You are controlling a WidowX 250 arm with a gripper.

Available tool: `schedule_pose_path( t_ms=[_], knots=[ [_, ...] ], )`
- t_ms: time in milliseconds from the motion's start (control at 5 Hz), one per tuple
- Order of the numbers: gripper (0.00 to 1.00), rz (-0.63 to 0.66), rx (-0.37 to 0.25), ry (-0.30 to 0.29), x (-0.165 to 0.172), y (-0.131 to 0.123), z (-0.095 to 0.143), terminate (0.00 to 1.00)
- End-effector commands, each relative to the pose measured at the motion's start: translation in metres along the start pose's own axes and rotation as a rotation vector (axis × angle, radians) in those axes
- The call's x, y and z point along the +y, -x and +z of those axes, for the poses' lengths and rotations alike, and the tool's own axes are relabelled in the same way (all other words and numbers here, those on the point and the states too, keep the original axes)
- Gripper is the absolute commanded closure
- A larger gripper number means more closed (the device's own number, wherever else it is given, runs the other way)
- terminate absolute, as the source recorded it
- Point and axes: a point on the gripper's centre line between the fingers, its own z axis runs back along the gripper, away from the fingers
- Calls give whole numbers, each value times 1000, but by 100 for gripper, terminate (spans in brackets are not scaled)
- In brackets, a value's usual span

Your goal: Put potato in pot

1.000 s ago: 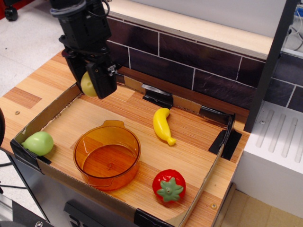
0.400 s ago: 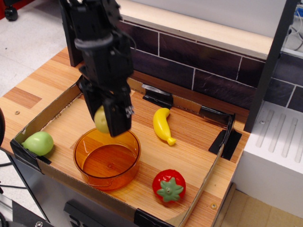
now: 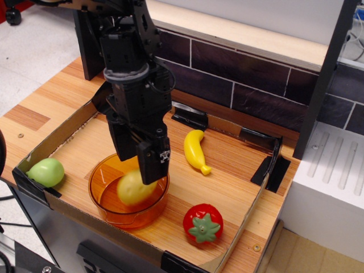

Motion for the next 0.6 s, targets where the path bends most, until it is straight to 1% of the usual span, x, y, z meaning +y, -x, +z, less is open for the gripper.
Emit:
schedule_pose_path(
  t_ms=[0,200,400],
  knots=[
    [0,22,-44,21,6,-4,27,0],
    [0,61,-80,31,11,-11,66,0],
    [0,183,-127,21,21,-26,100,0]
  ],
)
